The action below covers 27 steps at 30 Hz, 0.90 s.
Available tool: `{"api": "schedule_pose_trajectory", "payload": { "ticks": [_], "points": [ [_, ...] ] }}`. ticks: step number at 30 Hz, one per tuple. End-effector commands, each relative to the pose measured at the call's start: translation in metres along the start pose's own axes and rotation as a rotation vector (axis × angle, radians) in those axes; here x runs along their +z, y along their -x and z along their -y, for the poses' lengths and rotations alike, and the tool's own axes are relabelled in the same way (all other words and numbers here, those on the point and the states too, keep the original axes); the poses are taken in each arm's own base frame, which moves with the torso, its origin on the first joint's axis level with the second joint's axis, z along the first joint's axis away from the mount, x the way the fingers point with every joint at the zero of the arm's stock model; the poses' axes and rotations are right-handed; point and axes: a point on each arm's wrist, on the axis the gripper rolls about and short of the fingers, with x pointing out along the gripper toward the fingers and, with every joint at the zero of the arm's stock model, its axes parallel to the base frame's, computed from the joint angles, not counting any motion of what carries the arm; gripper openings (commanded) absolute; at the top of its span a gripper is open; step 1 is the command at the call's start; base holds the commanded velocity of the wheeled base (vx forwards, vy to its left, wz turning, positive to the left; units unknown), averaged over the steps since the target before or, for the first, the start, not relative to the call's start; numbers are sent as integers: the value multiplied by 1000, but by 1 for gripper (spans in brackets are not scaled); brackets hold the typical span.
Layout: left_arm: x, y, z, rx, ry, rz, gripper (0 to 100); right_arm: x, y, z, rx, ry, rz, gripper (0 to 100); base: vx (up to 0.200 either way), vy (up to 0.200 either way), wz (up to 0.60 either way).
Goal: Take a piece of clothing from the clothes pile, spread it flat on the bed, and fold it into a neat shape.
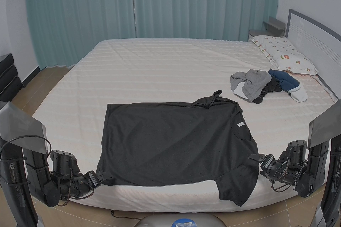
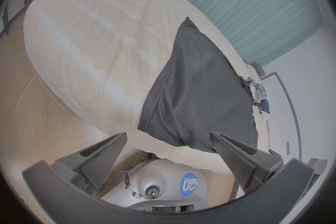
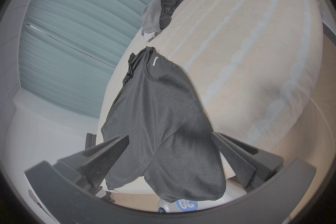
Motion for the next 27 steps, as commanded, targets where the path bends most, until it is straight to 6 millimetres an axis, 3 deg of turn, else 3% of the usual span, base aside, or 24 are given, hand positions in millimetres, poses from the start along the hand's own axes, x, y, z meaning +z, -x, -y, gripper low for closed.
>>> {"api": "schedule_pose_trajectory", "payload": {
  "ticks": [1, 8, 9, 16, 27],
  "points": [
    [0, -8, -1, 3, -4, -2, 100, 0, 0, -1, 8, 2, 6, 100, 0, 0, 0],
    [-2, -17, -4, -1, -41, 47, 100, 0, 0, -1, 7, 4, 8, 100, 0, 0, 0],
    [-5, -19, -4, 14, -52, 62, 0, 0, 0, -1, 6, 4, 9, 100, 0, 0, 0],
    [-13, -16, -7, 45, -62, 57, 0, -1, 1, 0, 0, 13, 7, 100, 0, 0, 0],
    [-6, -11, -12, 96, -84, 139, 0, -6, 1, 7, -34, 176, -22, 100, 0, 0, 0]
  ]
}}
